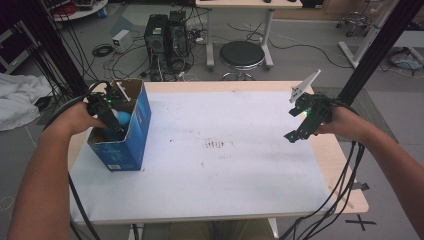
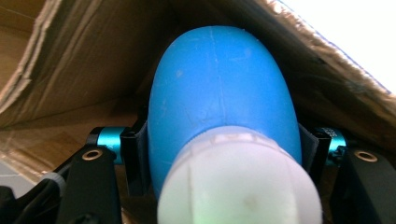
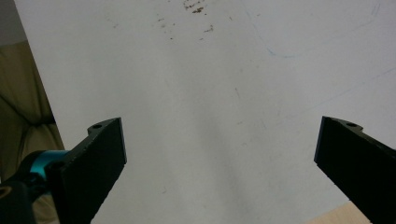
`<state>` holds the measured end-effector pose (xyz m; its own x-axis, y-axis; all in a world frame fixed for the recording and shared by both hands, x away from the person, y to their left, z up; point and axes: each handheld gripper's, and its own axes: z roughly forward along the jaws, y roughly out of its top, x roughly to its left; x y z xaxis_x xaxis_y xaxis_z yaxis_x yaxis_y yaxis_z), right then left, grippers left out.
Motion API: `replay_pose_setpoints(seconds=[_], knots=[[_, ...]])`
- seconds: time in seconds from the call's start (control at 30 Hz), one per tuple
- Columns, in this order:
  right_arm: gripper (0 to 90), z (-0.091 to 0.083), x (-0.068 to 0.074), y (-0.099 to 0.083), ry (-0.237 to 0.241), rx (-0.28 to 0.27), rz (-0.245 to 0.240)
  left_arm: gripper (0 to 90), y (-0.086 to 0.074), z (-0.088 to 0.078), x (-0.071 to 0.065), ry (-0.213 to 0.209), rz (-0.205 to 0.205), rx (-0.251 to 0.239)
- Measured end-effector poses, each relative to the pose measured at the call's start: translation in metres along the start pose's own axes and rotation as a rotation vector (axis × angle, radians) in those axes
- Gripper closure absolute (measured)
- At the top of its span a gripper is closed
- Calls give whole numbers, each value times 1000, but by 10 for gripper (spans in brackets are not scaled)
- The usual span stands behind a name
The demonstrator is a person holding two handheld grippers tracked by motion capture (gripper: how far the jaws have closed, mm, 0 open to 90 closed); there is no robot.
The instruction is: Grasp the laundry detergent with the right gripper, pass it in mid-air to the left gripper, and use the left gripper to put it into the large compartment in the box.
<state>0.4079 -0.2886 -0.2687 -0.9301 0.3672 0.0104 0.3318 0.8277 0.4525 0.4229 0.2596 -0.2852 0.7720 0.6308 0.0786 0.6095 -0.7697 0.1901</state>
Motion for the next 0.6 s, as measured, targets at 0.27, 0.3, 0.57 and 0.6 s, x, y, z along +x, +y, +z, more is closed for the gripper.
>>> replay_pose_setpoints(seconds=[0.27,0.3,0.57,0.6], knots=[[12,-1,1,-1,-4,-1,-2,303,-4,-16,1,15,-30,-79],[12,-1,2,-1,-4,-2,-4,303,-4,-19,1,13,-30,-94],[12,-4,5,-1,-9,-4,-3,229,-7,-45,-2,20,-60,-163],[12,-5,5,-2,-10,-7,-5,229,-8,-49,-3,22,-63,-176]])
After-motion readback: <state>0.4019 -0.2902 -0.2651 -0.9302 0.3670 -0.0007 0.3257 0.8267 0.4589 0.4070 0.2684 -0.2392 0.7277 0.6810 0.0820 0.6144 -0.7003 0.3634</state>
